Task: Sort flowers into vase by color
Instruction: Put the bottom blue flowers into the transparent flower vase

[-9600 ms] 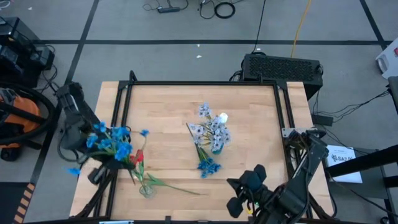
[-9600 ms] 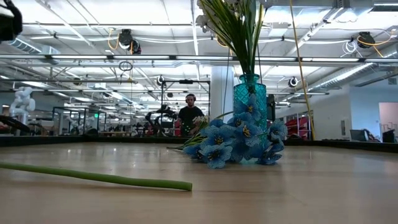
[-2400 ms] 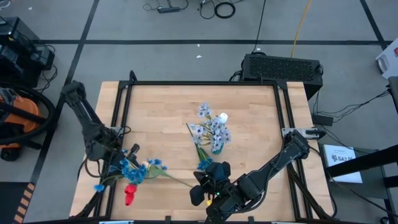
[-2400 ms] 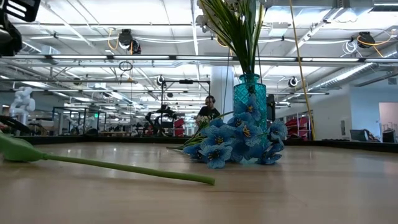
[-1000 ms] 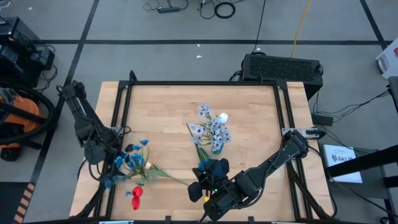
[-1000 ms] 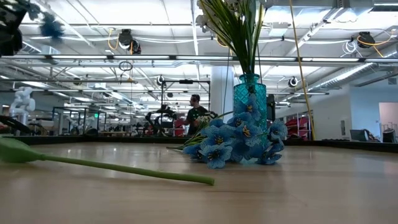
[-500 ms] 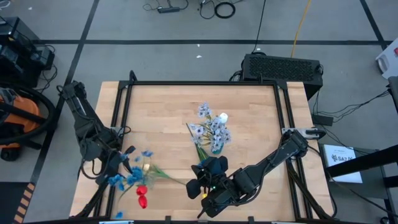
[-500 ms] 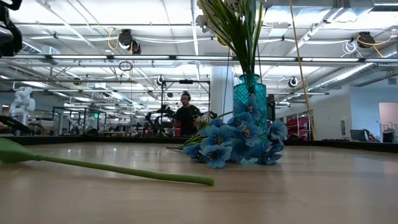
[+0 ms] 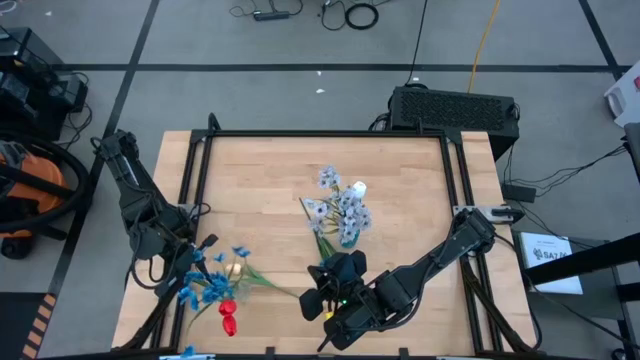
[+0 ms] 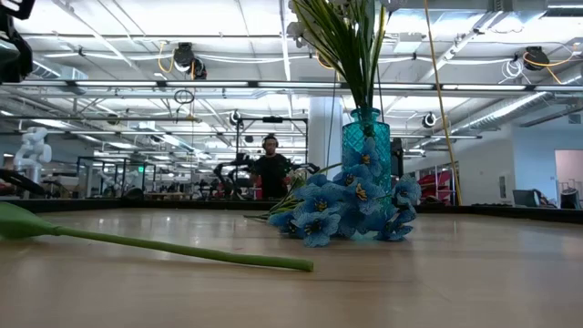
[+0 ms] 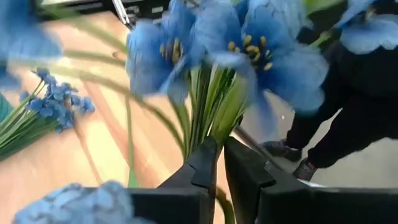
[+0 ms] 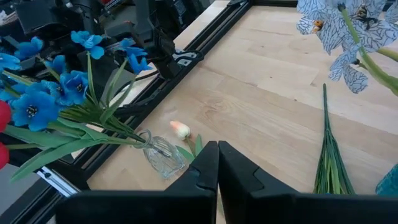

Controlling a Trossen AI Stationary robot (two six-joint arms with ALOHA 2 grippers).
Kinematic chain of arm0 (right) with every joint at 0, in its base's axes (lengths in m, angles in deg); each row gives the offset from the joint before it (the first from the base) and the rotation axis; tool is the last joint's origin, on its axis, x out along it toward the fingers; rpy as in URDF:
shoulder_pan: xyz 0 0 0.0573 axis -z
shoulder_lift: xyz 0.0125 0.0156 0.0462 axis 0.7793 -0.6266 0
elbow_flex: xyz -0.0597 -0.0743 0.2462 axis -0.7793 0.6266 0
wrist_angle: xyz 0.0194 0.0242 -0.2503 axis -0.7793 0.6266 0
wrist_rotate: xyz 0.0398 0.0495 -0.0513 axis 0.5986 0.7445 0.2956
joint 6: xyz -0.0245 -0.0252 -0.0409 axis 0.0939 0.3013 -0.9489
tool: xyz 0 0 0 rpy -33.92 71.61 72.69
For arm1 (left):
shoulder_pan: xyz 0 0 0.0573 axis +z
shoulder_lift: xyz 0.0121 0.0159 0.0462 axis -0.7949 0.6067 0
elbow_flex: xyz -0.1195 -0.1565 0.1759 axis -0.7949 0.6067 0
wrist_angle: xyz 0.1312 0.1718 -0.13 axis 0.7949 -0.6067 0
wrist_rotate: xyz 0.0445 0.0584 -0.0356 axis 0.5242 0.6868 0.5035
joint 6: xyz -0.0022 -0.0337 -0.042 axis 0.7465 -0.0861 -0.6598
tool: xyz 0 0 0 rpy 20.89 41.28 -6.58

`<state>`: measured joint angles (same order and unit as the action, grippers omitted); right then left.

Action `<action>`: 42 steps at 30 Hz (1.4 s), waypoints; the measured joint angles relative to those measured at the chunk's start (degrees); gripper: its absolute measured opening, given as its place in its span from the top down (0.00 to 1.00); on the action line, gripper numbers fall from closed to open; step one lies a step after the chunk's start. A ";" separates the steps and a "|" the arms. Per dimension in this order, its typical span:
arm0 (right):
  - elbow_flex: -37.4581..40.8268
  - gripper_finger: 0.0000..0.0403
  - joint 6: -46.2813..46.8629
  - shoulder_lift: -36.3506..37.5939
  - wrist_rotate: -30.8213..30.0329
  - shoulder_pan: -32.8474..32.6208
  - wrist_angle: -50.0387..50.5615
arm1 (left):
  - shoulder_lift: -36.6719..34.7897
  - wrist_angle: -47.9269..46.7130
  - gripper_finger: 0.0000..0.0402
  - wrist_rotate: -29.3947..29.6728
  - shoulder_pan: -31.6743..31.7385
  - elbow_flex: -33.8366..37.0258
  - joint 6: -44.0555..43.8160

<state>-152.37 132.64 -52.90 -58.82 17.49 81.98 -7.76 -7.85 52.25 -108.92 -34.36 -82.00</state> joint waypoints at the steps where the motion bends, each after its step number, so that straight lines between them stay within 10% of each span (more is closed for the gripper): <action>1: 0.00 1.00 -0.33 0.00 0.01 0.00 0.00 | -0.01 -0.99 0.91 0.00 0.00 -0.01 -0.01; 9: 0.02 1.00 -5.88 0.00 0.02 0.10 0.00 | -0.29 -2.06 0.91 9.87 0.09 -0.02 -7.13; 14: 0.00 1.00 -9.64 0.00 0.01 0.55 0.00 | -0.23 -6.66 0.91 1.97 0.00 -0.37 -7.73; 18: 0.02 1.00 -12.40 0.00 0.02 0.90 0.00 | 0.01 4.11 0.91 2.75 0.01 -0.77 -8.19; 28: 0.02 1.00 -17.78 -0.02 3.27 1.81 0.02 | 0.81 -5.85 0.94 1.34 -0.07 -0.86 1.48; 42: 0.00 1.00 -13.20 -0.04 2.81 2.33 0.00 | 1.76 -4.08 0.95 -0.13 0.02 -0.83 -8.62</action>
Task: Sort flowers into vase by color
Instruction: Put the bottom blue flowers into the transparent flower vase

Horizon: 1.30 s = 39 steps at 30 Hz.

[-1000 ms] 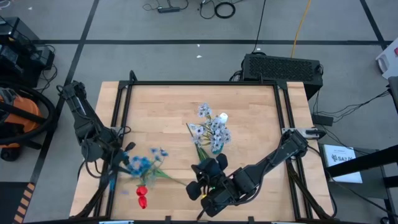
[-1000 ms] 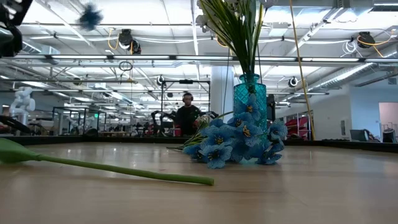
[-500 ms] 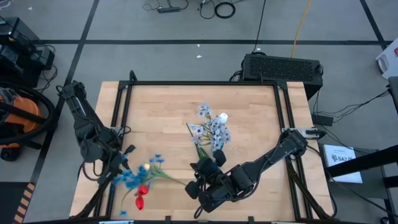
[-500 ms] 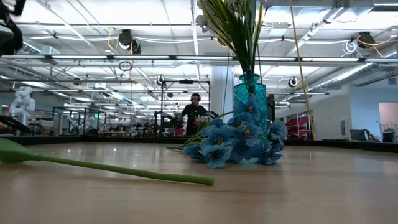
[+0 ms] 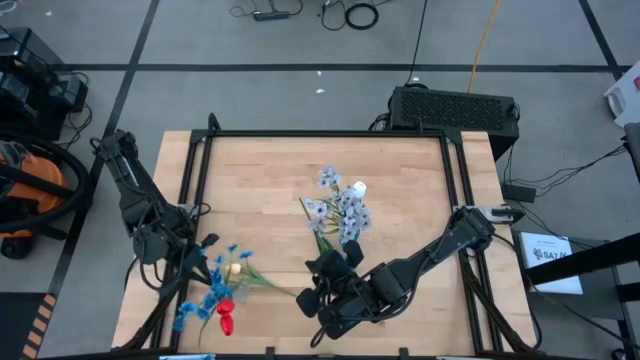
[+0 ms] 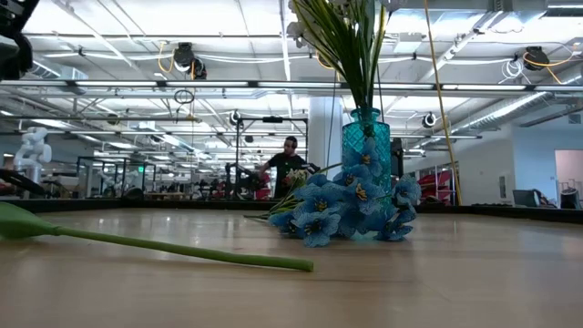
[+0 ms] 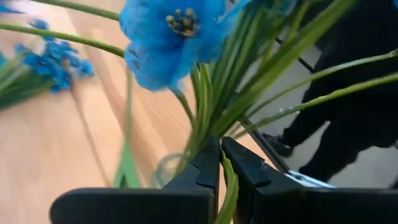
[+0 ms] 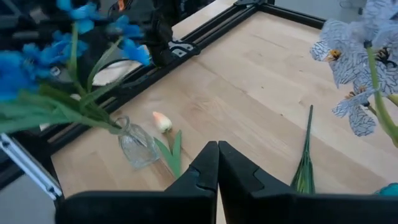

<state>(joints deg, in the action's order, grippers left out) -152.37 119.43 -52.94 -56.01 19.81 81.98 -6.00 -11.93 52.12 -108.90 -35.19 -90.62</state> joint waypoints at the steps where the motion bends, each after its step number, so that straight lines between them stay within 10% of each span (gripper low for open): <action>1: 0.00 1.00 0.83 0.02 -0.02 0.18 0.00 | 0.02 -0.22 0.95 -0.83 0.00 0.00 0.00; 15: 0.02 1.00 8.01 0.02 -0.06 2.29 -0.09 | 0.00 -3.18 0.95 -7.61 -0.01 0.00 0.13; 39: 0.01 1.00 7.42 0.02 -0.03 2.31 -0.04 | 0.00 -3.10 0.95 -1.62 0.00 0.00 -5.33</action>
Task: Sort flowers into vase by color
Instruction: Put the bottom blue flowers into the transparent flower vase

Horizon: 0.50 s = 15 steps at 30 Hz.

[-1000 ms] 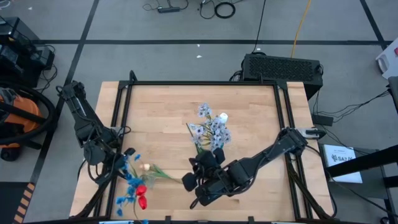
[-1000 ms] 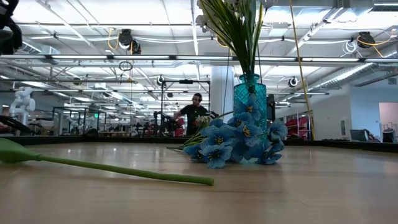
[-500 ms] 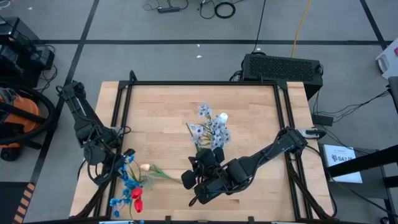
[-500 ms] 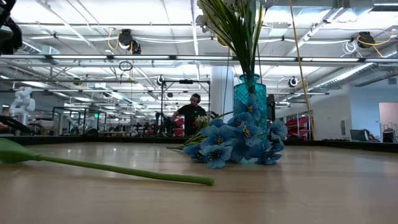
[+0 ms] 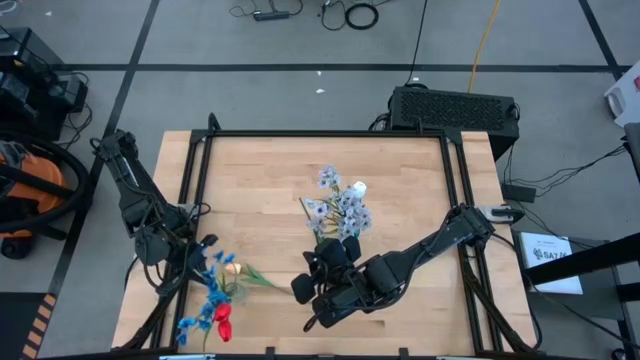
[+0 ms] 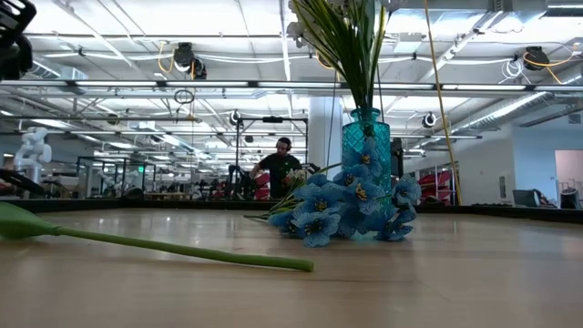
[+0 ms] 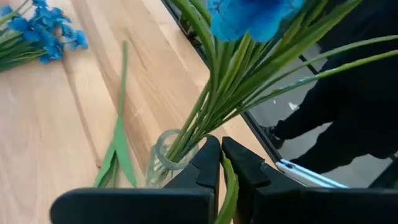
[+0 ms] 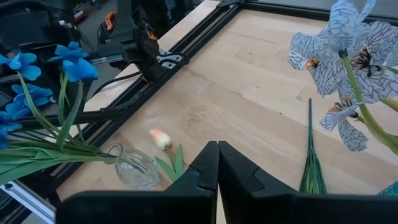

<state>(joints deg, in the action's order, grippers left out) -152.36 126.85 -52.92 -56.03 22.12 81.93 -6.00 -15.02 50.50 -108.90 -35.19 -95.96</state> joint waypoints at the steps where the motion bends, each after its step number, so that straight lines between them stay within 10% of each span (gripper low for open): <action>1: 0.01 1.00 -0.11 -0.02 0.01 0.00 0.00 | 0.00 0.00 0.95 0.39 0.00 0.00 0.00; 15: 0.00 1.00 -1.75 -0.01 0.00 0.00 0.02 | 0.00 0.00 0.83 2.58 0.00 0.00 -4.74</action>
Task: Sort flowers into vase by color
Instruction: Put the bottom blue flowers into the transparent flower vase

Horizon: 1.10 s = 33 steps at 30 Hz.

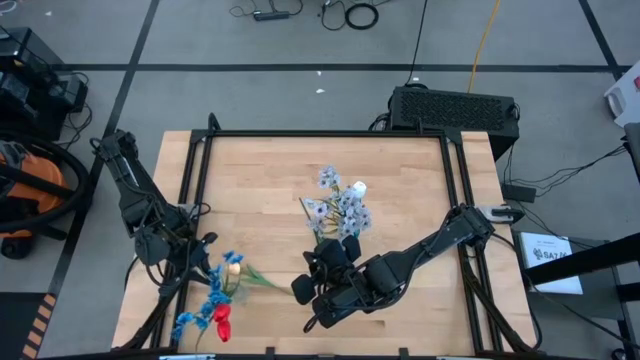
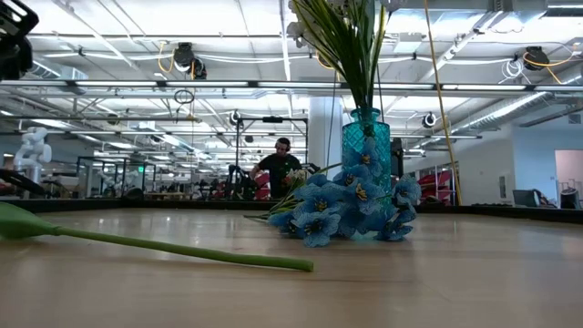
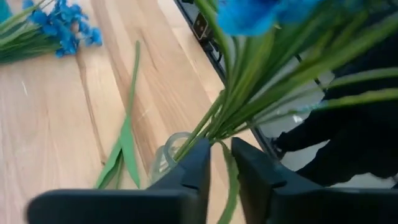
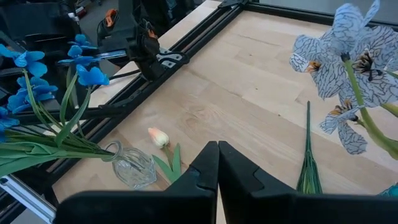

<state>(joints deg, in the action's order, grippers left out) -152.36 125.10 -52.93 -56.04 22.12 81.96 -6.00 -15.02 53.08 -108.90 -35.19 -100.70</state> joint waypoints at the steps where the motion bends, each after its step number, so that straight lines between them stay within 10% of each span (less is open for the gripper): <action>1: -0.01 1.00 0.00 0.01 0.01 0.00 0.00 | 0.00 0.02 0.79 -0.04 0.00 0.00 -0.89; 33: -0.01 1.00 0.61 0.01 0.04 0.26 -0.22 | -1.12 -20.61 0.69 -6.70 0.00 -8.85 14.68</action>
<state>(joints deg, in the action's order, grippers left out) -152.37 125.71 -52.92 -56.00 22.38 81.74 -7.12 -35.64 46.37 -108.90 -44.04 -86.01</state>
